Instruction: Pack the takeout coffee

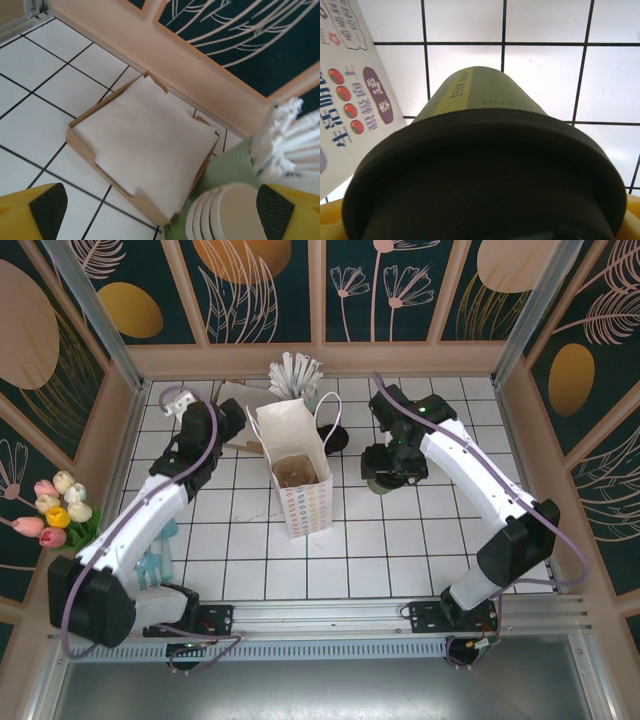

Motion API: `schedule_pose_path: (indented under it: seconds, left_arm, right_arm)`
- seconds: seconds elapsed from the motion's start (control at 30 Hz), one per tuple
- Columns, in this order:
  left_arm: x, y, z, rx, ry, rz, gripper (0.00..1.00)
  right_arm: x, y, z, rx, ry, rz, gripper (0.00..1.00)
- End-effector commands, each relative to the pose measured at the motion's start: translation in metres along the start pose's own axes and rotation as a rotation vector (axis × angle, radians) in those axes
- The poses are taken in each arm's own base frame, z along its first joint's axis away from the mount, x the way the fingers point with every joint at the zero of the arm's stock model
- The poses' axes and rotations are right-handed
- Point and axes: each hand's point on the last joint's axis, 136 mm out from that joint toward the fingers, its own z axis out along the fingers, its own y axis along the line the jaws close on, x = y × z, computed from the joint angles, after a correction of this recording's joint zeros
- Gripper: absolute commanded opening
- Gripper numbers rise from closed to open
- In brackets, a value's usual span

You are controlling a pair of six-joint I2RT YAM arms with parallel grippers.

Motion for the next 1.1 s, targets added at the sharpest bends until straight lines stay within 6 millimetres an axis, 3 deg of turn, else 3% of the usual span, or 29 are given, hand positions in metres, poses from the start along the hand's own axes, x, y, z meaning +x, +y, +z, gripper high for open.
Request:
schedule_pose_path:
  seconds: [0.0, 0.17, 0.3, 0.37, 0.43, 0.5, 0.6, 0.77, 1.07]
  left_arm:
    - [-0.01, -0.01, 0.029, 0.007, 0.003, -0.018, 0.99]
    - [0.015, -0.05, 0.067, 0.124, 0.155, 0.026, 0.98]
    - [0.035, -0.065, 0.064, 0.237, 0.237, 0.049, 0.98]
    - [0.044, -0.061, 0.058, 0.255, 0.26, 0.049, 0.98]
    - [0.035, -0.04, 0.051, 0.165, 0.205, 0.056, 0.99]
    - [0.013, -0.026, 0.038, 0.104, 0.122, 0.077, 0.98]
    - [-0.005, -0.026, 0.027, 0.097, 0.102, 0.092, 0.99]
    - [-0.015, -0.022, 0.014, 0.052, 0.108, 0.103, 0.99]
    - [-0.038, -0.03, -0.013, 0.097, 0.059, 0.098, 0.99]
  right_arm:
    - [0.008, -0.007, -0.015, 0.014, -0.012, 0.025, 0.72]
    - [0.014, -0.009, -0.024, -0.001, -0.037, 0.027, 0.72]
    - [0.014, -0.012, -0.035, -0.012, -0.077, 0.028, 0.71]
    - [0.01, -0.013, -0.042, -0.006, -0.109, 0.033, 0.71]
    - [0.0, -0.01, -0.054, -0.022, -0.155, 0.028, 0.71]
    - [-0.013, -0.002, -0.073, -0.061, -0.217, 0.015, 0.7]
    - [-0.034, 0.01, -0.105, -0.108, -0.317, -0.006, 0.7]
    - [-0.058, 0.041, -0.16, -0.211, -0.487, -0.066, 0.69]
    - [-0.063, 0.102, -0.243, -0.356, -0.761, -0.211, 0.67]
